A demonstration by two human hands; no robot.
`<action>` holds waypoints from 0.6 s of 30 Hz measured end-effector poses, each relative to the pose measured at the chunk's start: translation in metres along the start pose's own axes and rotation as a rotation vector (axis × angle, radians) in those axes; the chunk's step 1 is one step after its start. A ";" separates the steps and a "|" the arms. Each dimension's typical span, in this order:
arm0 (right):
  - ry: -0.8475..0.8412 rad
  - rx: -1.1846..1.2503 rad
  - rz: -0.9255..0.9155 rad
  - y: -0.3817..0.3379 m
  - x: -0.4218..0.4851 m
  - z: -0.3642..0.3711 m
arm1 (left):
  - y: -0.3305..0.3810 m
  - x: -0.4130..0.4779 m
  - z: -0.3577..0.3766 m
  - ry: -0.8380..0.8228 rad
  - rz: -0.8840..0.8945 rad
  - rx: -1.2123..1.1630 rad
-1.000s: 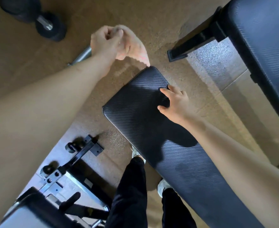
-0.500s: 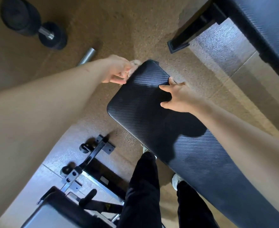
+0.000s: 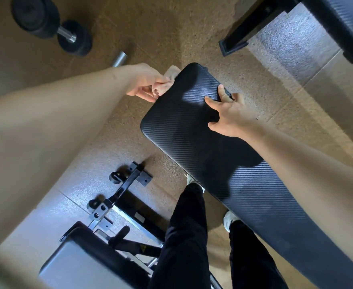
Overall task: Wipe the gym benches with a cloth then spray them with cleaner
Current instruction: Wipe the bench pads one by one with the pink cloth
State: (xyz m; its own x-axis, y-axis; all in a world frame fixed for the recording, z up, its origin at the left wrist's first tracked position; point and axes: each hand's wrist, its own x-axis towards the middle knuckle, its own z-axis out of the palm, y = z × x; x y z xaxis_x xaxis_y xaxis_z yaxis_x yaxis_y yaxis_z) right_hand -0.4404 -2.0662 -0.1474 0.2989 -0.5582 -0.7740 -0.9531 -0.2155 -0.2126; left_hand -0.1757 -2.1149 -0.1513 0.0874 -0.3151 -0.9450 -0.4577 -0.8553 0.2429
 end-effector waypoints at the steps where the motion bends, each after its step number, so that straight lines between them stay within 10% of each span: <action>1: 0.004 -0.007 0.008 -0.001 0.000 0.001 | -0.004 -0.001 -0.001 -0.003 0.005 -0.003; 18: 0.078 -0.045 -0.051 -0.005 -0.018 0.045 | -0.097 -0.023 0.000 0.060 -0.120 -0.137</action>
State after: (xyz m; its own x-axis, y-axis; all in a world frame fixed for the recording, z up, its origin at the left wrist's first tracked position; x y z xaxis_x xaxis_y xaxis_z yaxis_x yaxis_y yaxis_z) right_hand -0.4431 -2.0189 -0.1596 0.3516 -0.6060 -0.7135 -0.9338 -0.2805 -0.2220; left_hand -0.1335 -2.0244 -0.1534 0.1891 -0.2276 -0.9552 -0.3163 -0.9350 0.1602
